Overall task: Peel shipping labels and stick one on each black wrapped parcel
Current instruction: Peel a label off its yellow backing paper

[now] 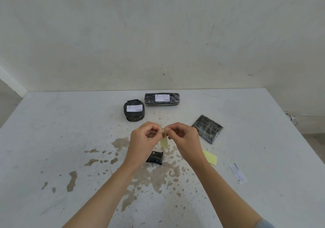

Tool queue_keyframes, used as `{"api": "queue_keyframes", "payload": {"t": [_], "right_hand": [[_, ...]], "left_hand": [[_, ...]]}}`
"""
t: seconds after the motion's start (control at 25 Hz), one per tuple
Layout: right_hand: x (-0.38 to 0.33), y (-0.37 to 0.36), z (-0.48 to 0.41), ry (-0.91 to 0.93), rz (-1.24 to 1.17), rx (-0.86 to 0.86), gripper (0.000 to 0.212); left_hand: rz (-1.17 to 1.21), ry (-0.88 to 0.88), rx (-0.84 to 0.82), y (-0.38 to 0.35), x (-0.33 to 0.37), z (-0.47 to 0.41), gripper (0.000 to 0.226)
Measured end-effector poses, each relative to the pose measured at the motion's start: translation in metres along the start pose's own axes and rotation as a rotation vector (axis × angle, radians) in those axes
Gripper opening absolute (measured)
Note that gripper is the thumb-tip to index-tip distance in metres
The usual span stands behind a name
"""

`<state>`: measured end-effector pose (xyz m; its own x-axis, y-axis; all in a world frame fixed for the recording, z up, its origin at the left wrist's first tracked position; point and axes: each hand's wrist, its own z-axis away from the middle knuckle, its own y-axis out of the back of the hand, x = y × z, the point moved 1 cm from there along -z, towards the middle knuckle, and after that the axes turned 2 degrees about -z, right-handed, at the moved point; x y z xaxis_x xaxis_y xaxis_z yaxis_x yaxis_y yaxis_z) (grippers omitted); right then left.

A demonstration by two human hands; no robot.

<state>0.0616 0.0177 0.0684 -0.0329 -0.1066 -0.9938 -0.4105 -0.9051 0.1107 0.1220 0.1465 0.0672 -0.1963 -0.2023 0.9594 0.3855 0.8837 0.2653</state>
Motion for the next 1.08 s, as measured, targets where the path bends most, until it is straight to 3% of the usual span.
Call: {"api": "queue_keyframes", "payload": {"t": [0.32,0.56,0.72,0.88,1.08], "right_hand": [[0.003,-0.001,-0.005,-0.105,-0.104,0.076,0.01],[0.016,0.003,-0.007,-0.444,-0.417,0.282,0.012],[0.03,0.015,-0.002,-0.625,-0.502,0.433,0.012],[0.038,0.016,0.001,-0.646,-0.455,0.447,0.012],[0.039,0.001,-0.004,-0.555,-0.343,0.33,0.009]], "left_hand": [[0.061,0.035,0.047,-0.002,-0.001,0.0,0.01],[0.181,0.304,0.104,-0.002,-0.022,0.001,0.014],[0.21,0.46,0.146,0.013,-0.046,0.004,0.008],[0.224,0.532,0.299,0.043,-0.069,0.004,0.008],[0.106,0.673,0.426,0.072,-0.101,0.007,0.011]]}}
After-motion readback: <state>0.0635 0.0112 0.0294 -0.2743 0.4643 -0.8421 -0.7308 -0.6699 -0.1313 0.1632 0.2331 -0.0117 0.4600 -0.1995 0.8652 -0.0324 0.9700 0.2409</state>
